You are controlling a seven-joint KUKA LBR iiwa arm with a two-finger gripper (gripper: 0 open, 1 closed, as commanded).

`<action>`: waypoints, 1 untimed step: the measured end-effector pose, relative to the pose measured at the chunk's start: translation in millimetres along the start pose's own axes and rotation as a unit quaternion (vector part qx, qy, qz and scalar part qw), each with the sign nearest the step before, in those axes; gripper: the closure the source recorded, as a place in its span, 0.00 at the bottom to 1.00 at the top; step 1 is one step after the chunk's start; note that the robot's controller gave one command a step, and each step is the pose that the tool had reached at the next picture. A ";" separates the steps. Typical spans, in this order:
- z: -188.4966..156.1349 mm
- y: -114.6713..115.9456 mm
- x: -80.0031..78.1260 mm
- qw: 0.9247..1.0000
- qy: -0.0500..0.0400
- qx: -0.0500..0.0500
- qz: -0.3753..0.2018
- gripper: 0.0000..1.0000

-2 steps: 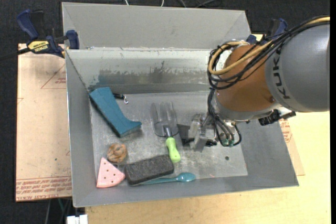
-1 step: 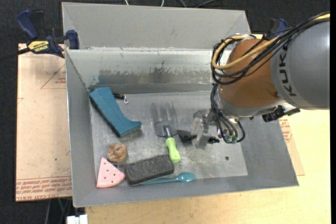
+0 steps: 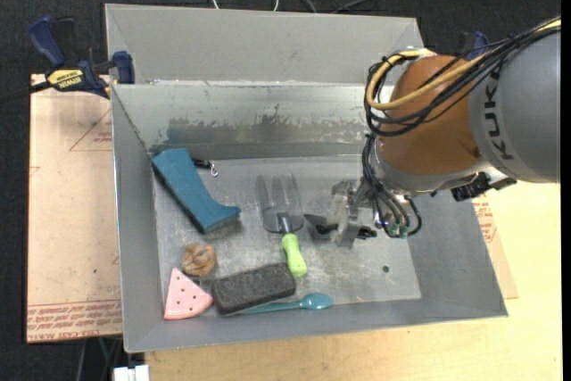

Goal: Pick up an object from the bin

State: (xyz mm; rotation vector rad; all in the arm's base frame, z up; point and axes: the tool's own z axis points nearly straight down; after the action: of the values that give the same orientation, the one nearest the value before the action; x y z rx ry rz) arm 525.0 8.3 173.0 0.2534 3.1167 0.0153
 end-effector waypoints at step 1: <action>-27.6 0.2 1.2 1.000 0.004 0.001 0.000 1.00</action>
Offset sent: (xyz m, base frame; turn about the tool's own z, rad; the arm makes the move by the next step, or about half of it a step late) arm -0.0014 0.0000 0.0306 -0.0004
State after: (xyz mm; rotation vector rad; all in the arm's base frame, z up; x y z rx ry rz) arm 523.4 8.4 200.6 0.2529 3.1251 0.0148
